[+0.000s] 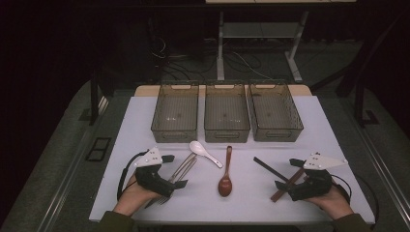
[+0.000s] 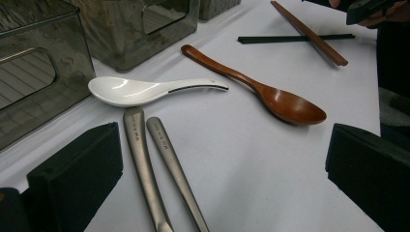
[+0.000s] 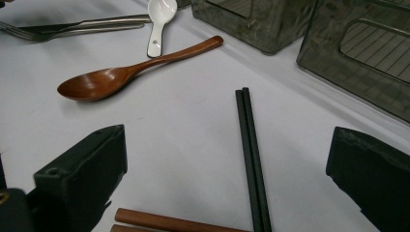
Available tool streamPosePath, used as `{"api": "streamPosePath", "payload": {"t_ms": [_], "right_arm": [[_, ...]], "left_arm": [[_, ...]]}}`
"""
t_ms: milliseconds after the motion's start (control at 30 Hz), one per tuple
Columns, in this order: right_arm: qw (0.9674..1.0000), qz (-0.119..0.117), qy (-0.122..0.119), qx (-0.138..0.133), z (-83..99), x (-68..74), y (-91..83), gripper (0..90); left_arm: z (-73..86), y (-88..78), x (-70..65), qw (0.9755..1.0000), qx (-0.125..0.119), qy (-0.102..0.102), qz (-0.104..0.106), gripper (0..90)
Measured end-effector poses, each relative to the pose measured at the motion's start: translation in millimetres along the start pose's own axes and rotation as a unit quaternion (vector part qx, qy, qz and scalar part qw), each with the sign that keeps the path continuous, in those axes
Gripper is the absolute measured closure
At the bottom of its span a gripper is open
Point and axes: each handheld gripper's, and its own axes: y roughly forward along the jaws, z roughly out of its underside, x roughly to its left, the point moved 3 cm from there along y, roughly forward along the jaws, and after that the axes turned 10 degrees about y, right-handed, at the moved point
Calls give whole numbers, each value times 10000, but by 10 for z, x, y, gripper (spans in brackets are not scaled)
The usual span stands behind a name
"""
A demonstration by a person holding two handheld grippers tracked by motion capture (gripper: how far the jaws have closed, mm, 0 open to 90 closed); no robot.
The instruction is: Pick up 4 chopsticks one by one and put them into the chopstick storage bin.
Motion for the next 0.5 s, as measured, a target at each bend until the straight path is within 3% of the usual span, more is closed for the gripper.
{"api": "streamPosePath", "payload": {"t_ms": [267,367,500], "right_arm": [[9999,-22,-26,117,6,3,6,15],[9998,-78,4,188,6,-1,-17,70],[9992,-154,110,347,21,-25,-71,219]], "left_arm": [[-2,4,0,10000,0,-3,45,0],[0,5,2,10000,15,-7,52,0],[2,7,10,10000,10,-67,42,0]]}}
